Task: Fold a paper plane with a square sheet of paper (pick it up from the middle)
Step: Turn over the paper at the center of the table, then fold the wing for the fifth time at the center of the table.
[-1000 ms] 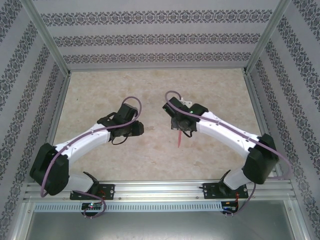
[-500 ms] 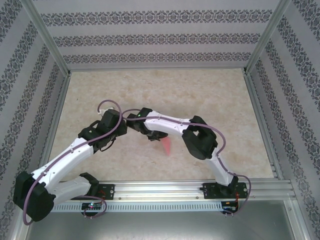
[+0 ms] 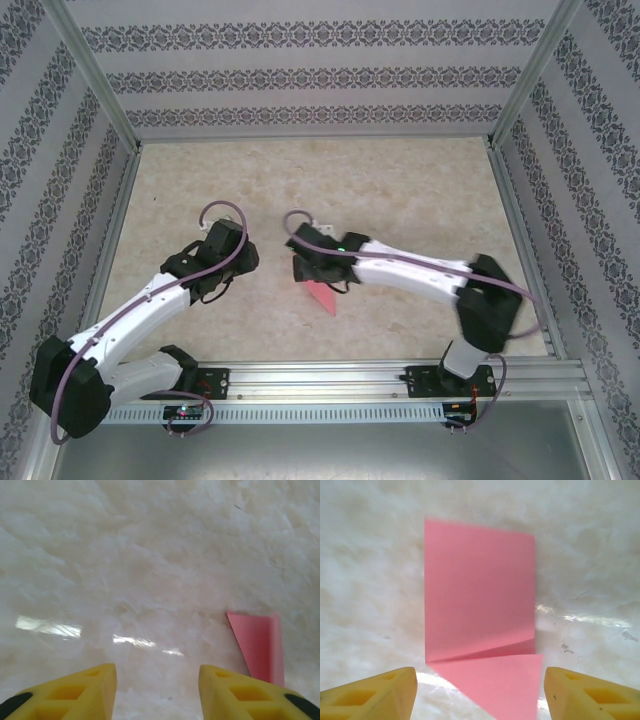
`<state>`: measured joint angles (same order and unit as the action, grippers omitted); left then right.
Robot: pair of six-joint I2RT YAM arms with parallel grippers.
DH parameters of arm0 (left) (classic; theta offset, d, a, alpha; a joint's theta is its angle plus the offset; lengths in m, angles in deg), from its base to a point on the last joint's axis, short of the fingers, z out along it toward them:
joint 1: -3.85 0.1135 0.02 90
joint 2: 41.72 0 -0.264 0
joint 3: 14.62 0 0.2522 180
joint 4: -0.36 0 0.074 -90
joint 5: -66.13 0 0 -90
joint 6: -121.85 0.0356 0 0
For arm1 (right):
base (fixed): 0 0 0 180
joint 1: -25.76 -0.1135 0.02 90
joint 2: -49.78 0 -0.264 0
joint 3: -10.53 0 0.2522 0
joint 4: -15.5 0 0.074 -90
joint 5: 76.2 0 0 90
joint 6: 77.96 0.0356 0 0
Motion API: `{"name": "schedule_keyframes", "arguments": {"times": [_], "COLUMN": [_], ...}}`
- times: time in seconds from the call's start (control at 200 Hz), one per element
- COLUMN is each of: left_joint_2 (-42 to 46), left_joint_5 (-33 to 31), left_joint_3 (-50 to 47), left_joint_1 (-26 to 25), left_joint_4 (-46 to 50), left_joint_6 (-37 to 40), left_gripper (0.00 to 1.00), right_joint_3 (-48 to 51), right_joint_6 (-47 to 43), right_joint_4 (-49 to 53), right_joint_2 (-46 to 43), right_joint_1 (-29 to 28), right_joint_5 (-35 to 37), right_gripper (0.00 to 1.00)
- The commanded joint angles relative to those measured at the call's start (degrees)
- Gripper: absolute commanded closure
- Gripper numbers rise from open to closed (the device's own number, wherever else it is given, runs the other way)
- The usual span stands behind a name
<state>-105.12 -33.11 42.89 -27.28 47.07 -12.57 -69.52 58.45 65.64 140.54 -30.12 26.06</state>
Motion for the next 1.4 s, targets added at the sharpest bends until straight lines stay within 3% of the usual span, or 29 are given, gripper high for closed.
{"name": "schedule_keyframes", "arguments": {"times": [0.0,0.06,0.305,0.405,0.57,1.059,1.204,1.394], "left_joint_2": [-3.9,-6.7,-15.8,-18.1,-20.9,-19.8,-20.1,-20.1], "left_joint_5": [10.1,14.1,24.3,26.9,28.3,25.9,26.1,25.5], "left_joint_3": [0.3,1.1,2.9,2.4,2.8,1.8,1.8,1.5], "left_joint_1": [0.5,0.5,0.4,0.4,0.4,0.3,0.4,0.4], "left_joint_4": [-5.4,-6.6,-9.4,-11.6,-12.3,-13.6,-14.3,-14.2], "left_joint_6": [3.6,4.2,3.8,2.5,1.2,-0.9,-1.3,-1.3], "left_gripper": [0.51,0.50,0.50,0.49,0.49,0.49,0.49,0.49], "right_joint_3": [14.2,21.0,35.7,37.2,34.6,28.1,28.5,29.7], "right_joint_6": [4.3,5.6,8.3,9.1,8.4,6.2,5.2,1.1], "right_joint_4": [-21.6,-28.8,-39.0,-41.8,-44.0,-44.5,-44.0,-41.7], "right_joint_2": [-8.9,-12.9,-22.1,-21.0,-14.7,-5.2,-6.3,-9.8], "right_joint_1": [4.3,6.7,9.7,9.9,9.2,8.9,8.9,6.8], "right_joint_5": [-6.4,-11.7,-12.7,-15.7,-20.4,-22.8,-21.1,-12.6], "right_gripper": [0.33,0.39,0.64,0.76,0.87,0.93,0.94,0.92]}}
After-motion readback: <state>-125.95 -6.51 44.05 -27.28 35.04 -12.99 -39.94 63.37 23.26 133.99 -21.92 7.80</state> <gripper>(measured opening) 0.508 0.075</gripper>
